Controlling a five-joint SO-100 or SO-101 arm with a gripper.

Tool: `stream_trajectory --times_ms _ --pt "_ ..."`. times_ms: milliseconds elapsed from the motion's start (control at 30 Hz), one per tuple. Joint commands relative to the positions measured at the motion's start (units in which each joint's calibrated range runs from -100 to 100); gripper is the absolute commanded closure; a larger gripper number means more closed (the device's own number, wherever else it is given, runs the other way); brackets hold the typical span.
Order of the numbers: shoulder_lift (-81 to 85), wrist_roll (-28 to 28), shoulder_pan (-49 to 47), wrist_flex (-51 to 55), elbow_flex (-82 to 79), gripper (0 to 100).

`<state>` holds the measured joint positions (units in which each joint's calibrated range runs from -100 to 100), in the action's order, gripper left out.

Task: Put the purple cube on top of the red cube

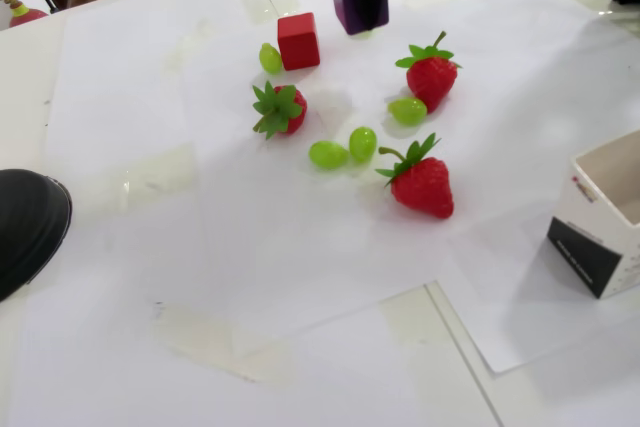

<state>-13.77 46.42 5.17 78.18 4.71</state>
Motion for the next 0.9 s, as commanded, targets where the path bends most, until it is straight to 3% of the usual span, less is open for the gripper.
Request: stream_trajectory --times_ms 0,867 --pt "3.3 -0.4 1.6 2.5 10.9 91" --pt "-15.9 -3.2 7.0 2.0 28.9 91"
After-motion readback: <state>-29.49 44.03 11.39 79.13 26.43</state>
